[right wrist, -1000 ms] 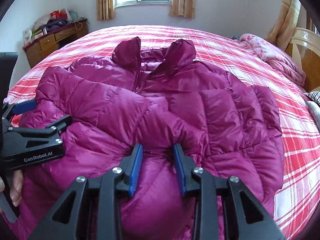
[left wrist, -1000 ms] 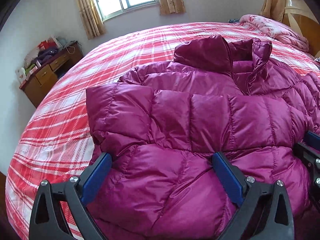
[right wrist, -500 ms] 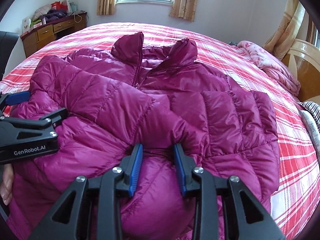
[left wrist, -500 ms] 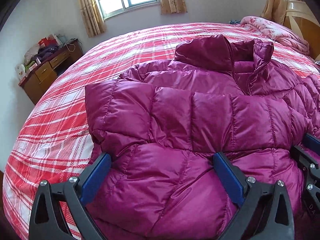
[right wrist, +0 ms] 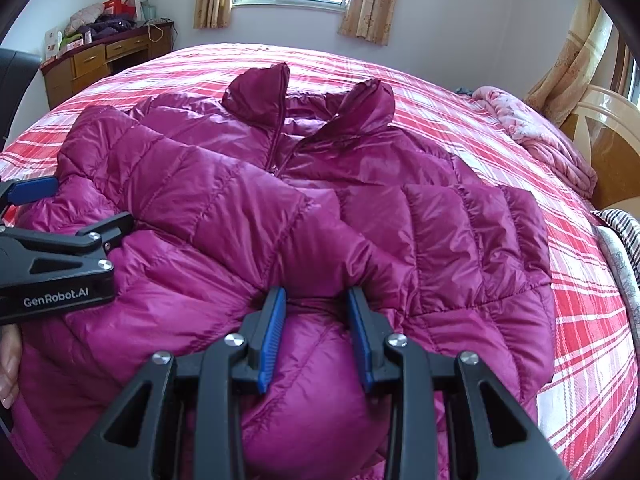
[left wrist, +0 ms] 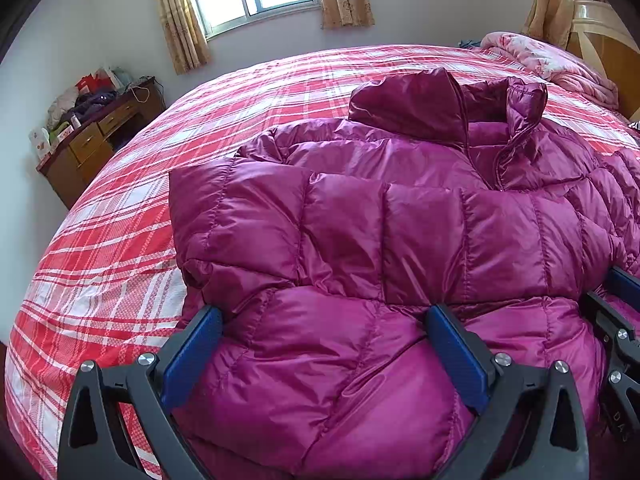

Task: Fold large clothes
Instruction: 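Grasp the jacket hem with both tools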

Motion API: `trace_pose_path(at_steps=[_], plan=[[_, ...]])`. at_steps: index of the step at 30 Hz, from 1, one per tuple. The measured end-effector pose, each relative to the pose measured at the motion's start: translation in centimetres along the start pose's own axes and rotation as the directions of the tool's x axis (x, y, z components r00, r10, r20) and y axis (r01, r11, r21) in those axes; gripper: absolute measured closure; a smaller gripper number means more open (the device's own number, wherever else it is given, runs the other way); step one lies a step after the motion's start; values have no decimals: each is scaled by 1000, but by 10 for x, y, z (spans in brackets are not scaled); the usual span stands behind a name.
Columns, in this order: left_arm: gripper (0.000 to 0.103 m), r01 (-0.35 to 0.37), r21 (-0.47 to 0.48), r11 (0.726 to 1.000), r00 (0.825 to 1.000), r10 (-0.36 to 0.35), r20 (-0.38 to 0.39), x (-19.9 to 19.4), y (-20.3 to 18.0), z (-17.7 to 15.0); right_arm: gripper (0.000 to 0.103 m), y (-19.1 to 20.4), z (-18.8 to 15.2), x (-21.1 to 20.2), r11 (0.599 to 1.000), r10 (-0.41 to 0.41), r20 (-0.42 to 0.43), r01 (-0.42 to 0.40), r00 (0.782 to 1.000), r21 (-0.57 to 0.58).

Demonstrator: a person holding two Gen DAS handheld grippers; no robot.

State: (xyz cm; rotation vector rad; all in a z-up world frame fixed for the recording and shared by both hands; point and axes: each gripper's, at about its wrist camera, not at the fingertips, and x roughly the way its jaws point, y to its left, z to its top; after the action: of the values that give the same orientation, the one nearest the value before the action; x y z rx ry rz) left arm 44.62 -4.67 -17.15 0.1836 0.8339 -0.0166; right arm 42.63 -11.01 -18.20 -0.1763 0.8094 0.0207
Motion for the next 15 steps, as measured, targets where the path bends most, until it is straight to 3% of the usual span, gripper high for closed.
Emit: trace_pose_path(at_steps=[5,8,10,15], plan=[[1,29,11,1000,1000,-29,3,-11,10,2,64,-6,4,-5,998,51,-16,-51,999,-20],[1,52,25,998,997,-53,50,-31,20,11,43,-19,13,-16,990,138,-16,-138,990,5],[1,76,12,997,993,-77,87,-43,28,26,35,-30,24,-25,990,136,24,-136,990,19],[1,117,-33,993,990,-114,85,-34,27,89,35,-57,71,-15,987,143,40,-146,989,70]])
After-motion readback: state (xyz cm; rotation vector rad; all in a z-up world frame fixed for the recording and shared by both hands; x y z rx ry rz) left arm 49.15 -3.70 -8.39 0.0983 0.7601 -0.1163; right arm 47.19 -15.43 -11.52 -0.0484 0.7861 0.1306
